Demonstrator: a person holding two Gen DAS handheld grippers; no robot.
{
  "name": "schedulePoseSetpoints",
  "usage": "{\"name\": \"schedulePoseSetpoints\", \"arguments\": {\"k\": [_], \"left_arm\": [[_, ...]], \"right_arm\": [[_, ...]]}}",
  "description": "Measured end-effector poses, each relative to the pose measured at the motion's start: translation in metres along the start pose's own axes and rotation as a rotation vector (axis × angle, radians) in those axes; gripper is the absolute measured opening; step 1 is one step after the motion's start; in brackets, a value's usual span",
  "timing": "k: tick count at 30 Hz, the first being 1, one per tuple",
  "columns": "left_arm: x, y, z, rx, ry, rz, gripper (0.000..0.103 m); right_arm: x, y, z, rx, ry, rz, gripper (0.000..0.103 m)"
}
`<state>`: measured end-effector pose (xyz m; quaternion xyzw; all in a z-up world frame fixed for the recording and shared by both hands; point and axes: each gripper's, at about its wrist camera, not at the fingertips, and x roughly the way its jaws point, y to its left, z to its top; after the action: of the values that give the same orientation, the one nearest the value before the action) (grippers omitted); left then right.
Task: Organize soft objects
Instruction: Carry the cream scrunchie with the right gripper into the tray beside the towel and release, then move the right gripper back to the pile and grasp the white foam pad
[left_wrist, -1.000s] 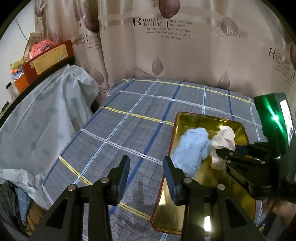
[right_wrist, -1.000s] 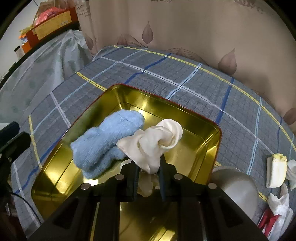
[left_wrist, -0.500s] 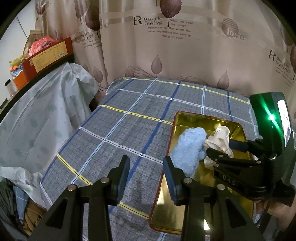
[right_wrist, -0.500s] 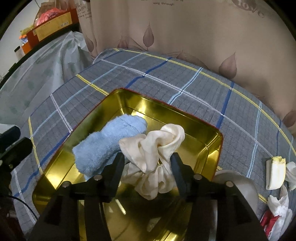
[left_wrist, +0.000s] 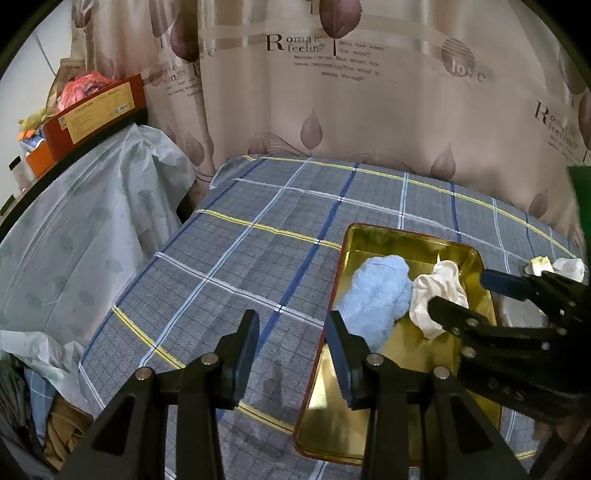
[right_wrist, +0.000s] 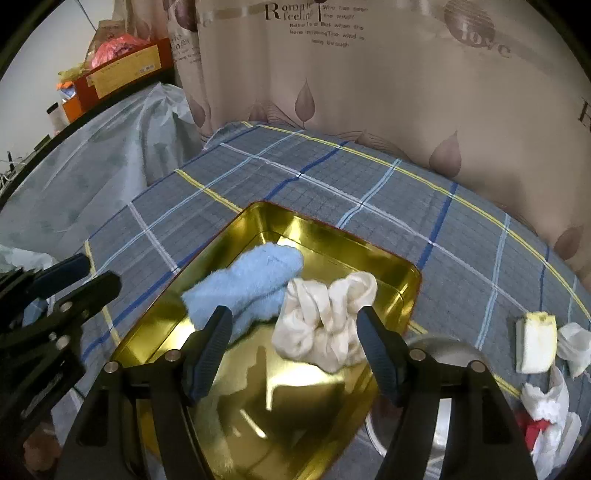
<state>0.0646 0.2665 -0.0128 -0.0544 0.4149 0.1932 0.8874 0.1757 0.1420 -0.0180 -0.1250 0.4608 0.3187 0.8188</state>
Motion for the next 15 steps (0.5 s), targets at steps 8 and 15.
{"name": "schedulePoseSetpoints", "arguments": {"k": [8,15], "left_arm": [[0.001,-0.005,-0.005,0.022,-0.009,0.018,0.038],[0.005,-0.011,-0.01,0.044,0.004,0.029,0.038]], "right_arm": [[-0.041,-0.022,-0.028,0.021,-0.021,0.004,0.067],[-0.09,-0.071,-0.064,0.089,-0.049,-0.071,0.067]]}}
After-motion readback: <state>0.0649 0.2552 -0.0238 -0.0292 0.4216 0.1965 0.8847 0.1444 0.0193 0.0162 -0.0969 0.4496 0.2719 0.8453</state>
